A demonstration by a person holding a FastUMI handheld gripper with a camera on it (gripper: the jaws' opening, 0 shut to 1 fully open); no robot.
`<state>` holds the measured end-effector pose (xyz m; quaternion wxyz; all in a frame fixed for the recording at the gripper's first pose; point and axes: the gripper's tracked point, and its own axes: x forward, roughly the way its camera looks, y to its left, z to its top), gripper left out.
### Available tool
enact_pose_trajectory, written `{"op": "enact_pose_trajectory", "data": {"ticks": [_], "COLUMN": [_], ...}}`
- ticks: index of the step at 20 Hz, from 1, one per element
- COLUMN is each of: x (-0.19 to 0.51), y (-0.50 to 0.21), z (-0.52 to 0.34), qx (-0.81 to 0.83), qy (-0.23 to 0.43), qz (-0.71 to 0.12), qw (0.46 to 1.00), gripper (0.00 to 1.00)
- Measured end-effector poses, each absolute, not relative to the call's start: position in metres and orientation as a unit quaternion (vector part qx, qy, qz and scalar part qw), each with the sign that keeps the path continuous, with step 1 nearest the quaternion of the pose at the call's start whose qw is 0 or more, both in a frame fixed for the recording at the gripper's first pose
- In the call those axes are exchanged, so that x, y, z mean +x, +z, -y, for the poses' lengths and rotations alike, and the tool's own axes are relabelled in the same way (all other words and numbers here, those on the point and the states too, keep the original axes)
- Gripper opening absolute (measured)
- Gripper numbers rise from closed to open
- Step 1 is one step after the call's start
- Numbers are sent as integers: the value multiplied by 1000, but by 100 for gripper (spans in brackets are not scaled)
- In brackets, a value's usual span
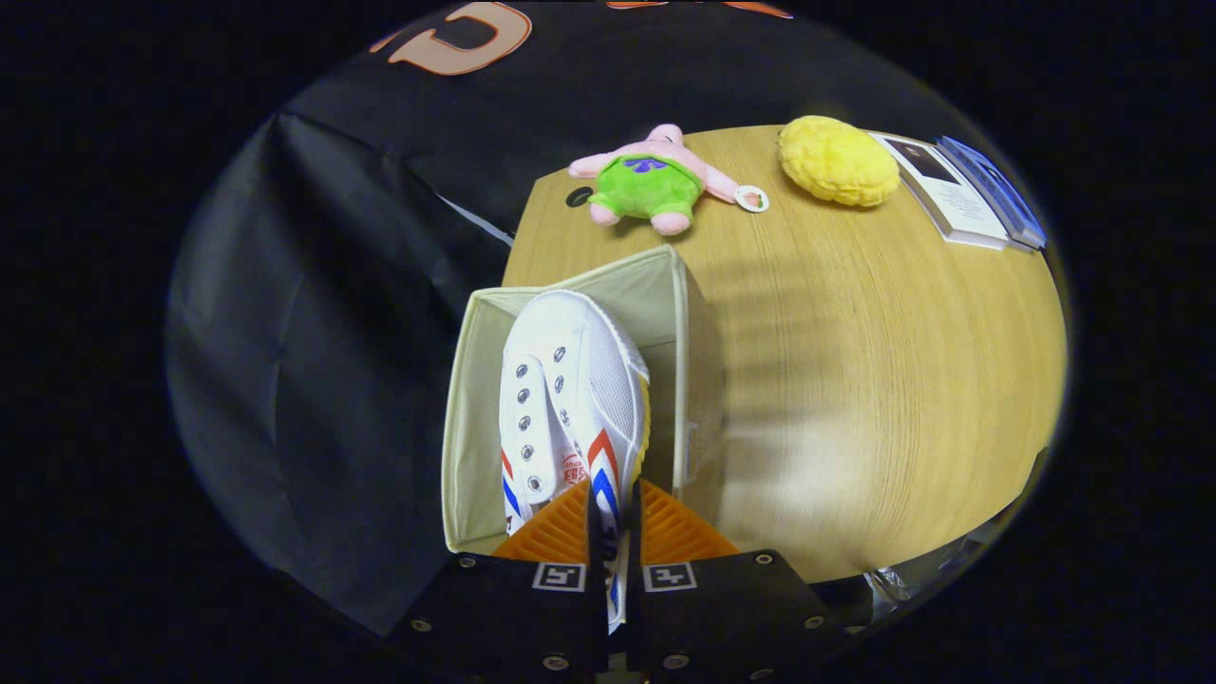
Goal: Open the storage box then place both shoes into the box .Put the left shoe in first, then the right shoe, with the right side of both shoes facing outward in a uniform manner.
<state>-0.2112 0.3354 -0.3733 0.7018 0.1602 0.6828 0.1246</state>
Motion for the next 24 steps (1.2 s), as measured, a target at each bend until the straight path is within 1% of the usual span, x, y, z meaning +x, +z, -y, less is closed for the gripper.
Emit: {"op": "enact_pose_trajectory", "data": {"ticks": [1, 2, 4, 5, 6, 7, 9, 12, 17, 21, 24], "x": [-212, -209, -202, -196, -188, -179, -161, -136, -97, -69, -45], "y": [-374, -375, -365, -359, -354, -349, -338, -317, -281, -246, -210], "z": [-334, -339, -344, -345, -344, -339, -329, -308, -262, -225, -192], "qx": [175, 194, 222, 230, 235, 234, 229, 232, 219, 183, 158], "qy": [113, 116, 124, 124, 123, 127, 133, 139, 146, 150, 149], "qz": [-686, -686, -670, -661, -650, -641, -618, -576, -506, -432, -361], "qw": [697, 692, 697, 704, 712, 720, 740, 771, 822, 870, 907], "gripper": [9, 13, 22, 34, 39, 47, 55, 63, 82, 89, 93]}}
